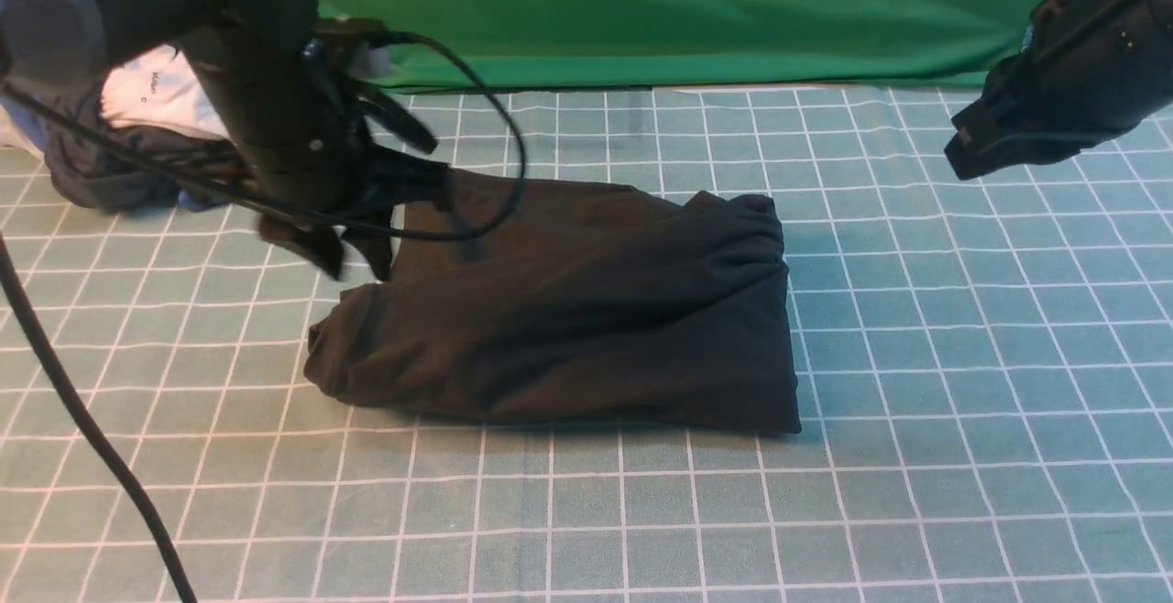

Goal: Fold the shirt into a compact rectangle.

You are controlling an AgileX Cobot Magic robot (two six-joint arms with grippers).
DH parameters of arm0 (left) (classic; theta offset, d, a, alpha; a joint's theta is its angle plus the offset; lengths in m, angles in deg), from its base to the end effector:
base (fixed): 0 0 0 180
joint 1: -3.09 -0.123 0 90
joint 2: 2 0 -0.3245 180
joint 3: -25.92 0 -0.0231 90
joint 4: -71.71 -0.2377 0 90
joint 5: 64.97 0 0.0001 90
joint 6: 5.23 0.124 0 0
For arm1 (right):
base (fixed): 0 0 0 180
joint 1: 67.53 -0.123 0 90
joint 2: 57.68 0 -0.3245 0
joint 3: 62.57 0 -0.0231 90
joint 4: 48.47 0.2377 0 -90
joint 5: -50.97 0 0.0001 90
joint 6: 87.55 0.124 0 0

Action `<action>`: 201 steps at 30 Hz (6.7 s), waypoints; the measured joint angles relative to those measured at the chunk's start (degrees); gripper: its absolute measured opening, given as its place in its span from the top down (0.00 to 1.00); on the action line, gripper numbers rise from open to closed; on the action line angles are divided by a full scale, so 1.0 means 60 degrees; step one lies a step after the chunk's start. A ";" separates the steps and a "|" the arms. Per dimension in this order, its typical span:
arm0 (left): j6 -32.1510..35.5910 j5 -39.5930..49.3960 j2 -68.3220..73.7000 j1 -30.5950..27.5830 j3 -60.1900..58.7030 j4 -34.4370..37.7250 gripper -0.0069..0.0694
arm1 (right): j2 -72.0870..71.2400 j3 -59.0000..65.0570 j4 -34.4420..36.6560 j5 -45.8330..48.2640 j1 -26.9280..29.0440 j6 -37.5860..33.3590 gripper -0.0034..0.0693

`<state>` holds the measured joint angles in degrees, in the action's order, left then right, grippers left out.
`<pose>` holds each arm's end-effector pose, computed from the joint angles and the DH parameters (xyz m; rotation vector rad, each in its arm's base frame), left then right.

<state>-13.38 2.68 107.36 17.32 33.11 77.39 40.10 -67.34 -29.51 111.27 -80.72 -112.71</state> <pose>0.3527 -0.1012 0.2801 0.1140 2.9777 -0.1905 0.3215 0.1113 0.3501 -0.7417 2.5187 0.3647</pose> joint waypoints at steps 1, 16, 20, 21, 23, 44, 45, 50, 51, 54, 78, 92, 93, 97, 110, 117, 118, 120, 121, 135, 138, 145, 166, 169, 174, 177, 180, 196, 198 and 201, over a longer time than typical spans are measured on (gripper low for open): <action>0.0251 -0.0053 0.0000 0.0022 -0.0049 0.0367 0.82 | 0.0184 -0.0107 0.0059 0.0023 0.0000 -0.0207 0.91; -0.0578 -0.3107 0.0404 0.0015 -0.2173 0.0128 0.91 | 0.4429 -0.2881 0.1139 -0.0337 -0.0685 -0.3316 0.39; -0.1644 -0.3378 0.0824 0.0015 -0.2173 -0.1023 0.90 | 0.5080 -0.3225 0.0995 -0.0689 -0.0882 -0.3560 0.37; -0.2110 -0.3434 0.0926 0.0015 -0.2173 -0.1367 0.90 | 0.5287 -0.3304 0.0970 -0.0765 -0.0904 -0.3627 0.37; -0.2398 -0.3540 0.0986 0.0015 -0.2191 -0.1582 0.90 | 0.5504 -0.3341 0.0938 -0.0876 -0.0934 -0.3658 0.37; -0.2187 -0.3789 0.0986 0.0015 -0.2189 -0.1402 0.90 | 0.5969 -0.4075 0.0705 -0.1451 -0.0988 -0.4407 0.90; -0.2136 -0.3789 0.0986 0.0015 -0.2189 -0.1363 0.90 | 0.5969 -0.4126 0.0705 -0.1500 -0.0969 -0.4407 0.90; -0.1990 -0.3807 0.0986 0.0015 -0.2189 -0.1178 0.90 | 0.5976 -0.4169 0.0693 -0.1870 -0.0939 -0.4429 0.90; -0.1967 -0.3807 0.0986 0.0015 -0.2189 -0.1170 0.90 | 0.5976 -0.4169 0.0693 -0.1891 -0.0939 -0.4438 0.90; -0.1591 -0.3819 0.0986 0.0015 -0.2189 -0.1025 0.90 | 0.5976 -0.4169 0.0693 -0.2242 -0.0939 -0.4404 0.90; -0.0071 -0.3740 -0.1018 0.0015 -0.2201 0.0695 0.90 | 0.5703 -0.4169 -0.0685 -0.3012 -0.0849 -0.1539 0.30; 0.0151 -0.1115 0.0568 0.1170 0.0890 0.0870 0.90 | 0.4548 -0.3883 -0.0435 0.0716 0.0735 0.0607 0.83; 0.0151 -0.1054 0.0607 0.1180 0.0962 0.0859 0.90 | 0.4512 -0.3806 -0.0305 0.0765 0.0812 0.0590 0.86; 0.0420 -0.0898 0.1145 0.1214 0.2054 0.0877 0.90 | 0.4248 -0.2642 0.1314 0.0911 0.1386 -0.0035 0.92; 0.0931 0.0307 0.4621 0.1254 0.7173 0.1623 0.90 | 0.4037 -0.0005 0.3944 0.0029 0.0469 -0.1738 0.60; 0.0972 0.0027 0.6104 0.1254 0.8930 0.2240 0.89 | 0.4070 0.0018 0.3177 -0.0583 0.0221 -0.1498 0.19; 0.1018 -0.0102 0.6219 0.1254 0.9031 0.2249 0.88 | 0.4107 0.0018 0.3026 -0.0591 0.0221 -0.1348 0.18; 0.1182 -0.0354 0.6338 0.1254 0.9091 0.2274 0.86 | 0.4221 0.0018 0.2889 -0.0545 0.0221 -0.1248 0.18; 0.1277 -0.0668 0.6429 0.1254 0.9116 0.2315 0.82 | 0.4335 0.0018 0.2811 -0.0447 0.0210 -0.1172 0.18; 0.2906 -0.1759 0.7099 0.1498 0.9173 0.3206 0.17 | 0.4615 0.0026 0.2809 -0.0108 -0.0111 -0.1167 0.18; 0.2949 -0.1981 0.7265 0.1550 0.9173 0.3160 0.14 | 0.4615 0.0026 0.2809 -0.0041 -0.0111 -0.1167 0.18; 0.2956 -0.2237 0.7328 0.1541 0.9173 0.3024 0.27 | 0.4615 0.0026 0.2829 -0.0198 -0.0111 -0.1167 0.19; 0.3003 -0.1775 0.7619 0.1635 0.9796 0.3267 0.89 | 0.4803 0.0026 0.2843 -0.0957 -0.0427 -0.1194 0.22; 0.2901 -0.1759 0.7619 0.1635 1.0034 0.3267 0.89 | 0.4803 0.0026 0.2852 -0.1034 -0.0427 -0.1244 0.24; 0.2855 -0.1722 0.7626 0.1635 1.0061 0.3236 0.89 | 0.4862 0.0026 0.2864 -0.1207 -0.0427 -0.1468 0.55; 0.2672 -0.1770 0.7626 0.1635 1.0061 0.3171 0.89 | 0.4882 0.0026 0.2939 -0.1256 -0.0436 -0.1620 0.83; 0.2523 -0.1791 0.7626 0.1635 1.0061 0.3070 0.89 | 0.4872 0.0026 0.2950 -0.1272 -0.0458 -0.1630 0.86; 0.2347 -0.1642 0.7626 0.1635 1.0079 0.2482 0.88 | 0.4712 0.0026 0.2985 -0.0127 -0.0458 -0.1297 0.86; 0.2354 -0.1642 0.7626 0.1635 1.0083 0.2419 0.86 | 0.4690 0.0026 0.2985 -0.0024 -0.0458 -0.1170 0.86; 0.2365 -0.1651 0.7626 0.1635 1.0095 0.2344 0.75 | 0.4690 0.0026 0.2985 0.0365 -0.0458 -0.1031 0.84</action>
<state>0.81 -7.22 153.12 27.13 93.68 91.45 68.24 -67.18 -11.60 113.46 -83.47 -118.90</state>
